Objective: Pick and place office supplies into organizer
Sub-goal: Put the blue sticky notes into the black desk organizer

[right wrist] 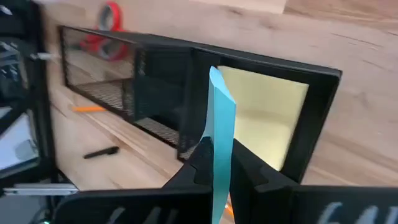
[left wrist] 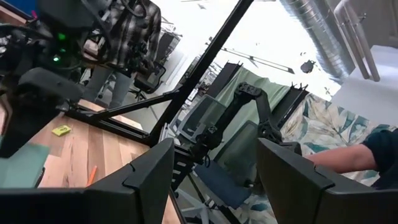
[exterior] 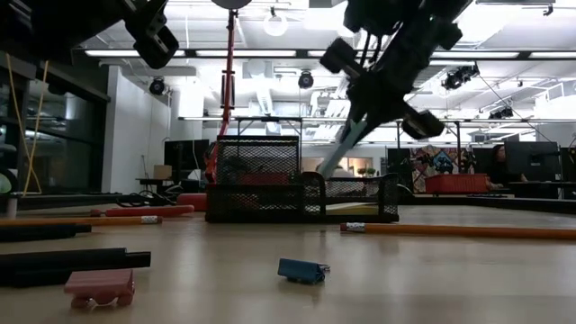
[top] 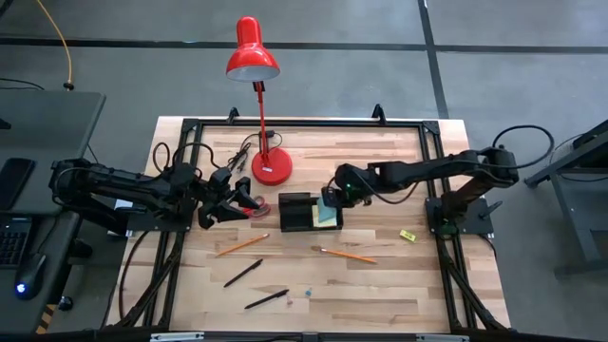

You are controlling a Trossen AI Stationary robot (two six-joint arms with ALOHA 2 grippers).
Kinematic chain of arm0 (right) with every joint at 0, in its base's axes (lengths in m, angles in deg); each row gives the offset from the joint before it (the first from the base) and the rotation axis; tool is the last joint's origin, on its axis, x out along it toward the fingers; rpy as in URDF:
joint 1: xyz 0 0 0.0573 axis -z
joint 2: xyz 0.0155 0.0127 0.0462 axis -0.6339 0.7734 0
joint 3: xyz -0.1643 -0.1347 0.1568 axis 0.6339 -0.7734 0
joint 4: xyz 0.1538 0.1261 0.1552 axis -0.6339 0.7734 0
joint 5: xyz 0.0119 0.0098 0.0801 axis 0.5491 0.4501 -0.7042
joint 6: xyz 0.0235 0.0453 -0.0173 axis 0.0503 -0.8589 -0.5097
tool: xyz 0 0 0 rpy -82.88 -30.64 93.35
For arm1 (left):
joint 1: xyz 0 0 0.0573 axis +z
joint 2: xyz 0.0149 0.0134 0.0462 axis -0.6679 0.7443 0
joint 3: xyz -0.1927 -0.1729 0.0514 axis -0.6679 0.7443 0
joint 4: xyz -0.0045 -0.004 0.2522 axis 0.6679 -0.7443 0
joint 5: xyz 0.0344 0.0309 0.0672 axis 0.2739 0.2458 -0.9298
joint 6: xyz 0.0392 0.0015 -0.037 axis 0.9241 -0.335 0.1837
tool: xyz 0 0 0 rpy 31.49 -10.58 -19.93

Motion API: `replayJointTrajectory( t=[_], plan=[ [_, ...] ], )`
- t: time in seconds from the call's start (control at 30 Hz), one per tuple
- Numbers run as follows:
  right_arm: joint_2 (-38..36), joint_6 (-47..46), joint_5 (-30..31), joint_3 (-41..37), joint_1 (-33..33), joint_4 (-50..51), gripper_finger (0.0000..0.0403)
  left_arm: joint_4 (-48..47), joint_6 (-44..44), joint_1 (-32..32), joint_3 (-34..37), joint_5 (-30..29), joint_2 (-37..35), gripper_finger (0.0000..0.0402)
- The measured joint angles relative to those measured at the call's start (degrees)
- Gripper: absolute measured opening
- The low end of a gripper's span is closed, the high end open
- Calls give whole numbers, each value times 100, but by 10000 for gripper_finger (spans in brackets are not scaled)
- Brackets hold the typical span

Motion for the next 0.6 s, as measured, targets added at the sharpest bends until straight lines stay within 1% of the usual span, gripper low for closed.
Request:
replayJointTrajectory(
  t=[0.1,0.4,0.6],
  plan=[
    [105,-52,-4,3,22,-329,0,6,-2,0,0,9,0,214],
    [507,0,-365,0,92,-313,0,11,-7,0,-2,30,0,214],
    [622,115,-418,0,92,-444,0,6,-4,0,-2,135,0,213]
  ],
)
